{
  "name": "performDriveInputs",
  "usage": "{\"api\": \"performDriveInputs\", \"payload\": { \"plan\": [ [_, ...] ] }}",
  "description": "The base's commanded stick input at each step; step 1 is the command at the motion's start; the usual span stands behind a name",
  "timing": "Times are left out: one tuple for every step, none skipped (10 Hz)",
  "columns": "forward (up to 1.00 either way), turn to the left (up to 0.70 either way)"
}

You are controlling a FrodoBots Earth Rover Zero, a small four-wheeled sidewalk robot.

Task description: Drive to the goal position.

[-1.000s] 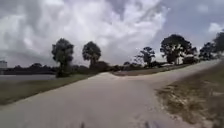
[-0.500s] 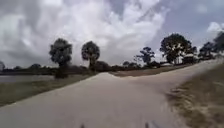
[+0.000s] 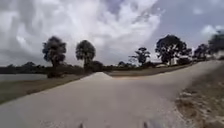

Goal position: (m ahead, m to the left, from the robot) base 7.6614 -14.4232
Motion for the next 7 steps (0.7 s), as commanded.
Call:
{"api": "performDriveInputs", "payload": {
  "plan": [
    [0.85, -0.34],
    [0.85, -0.34],
    [0.85, -0.34],
    [0.85, -0.34],
    [0.85, -0.34],
    [0.85, -0.33],
    [0.85, -0.23]
  ]
}}
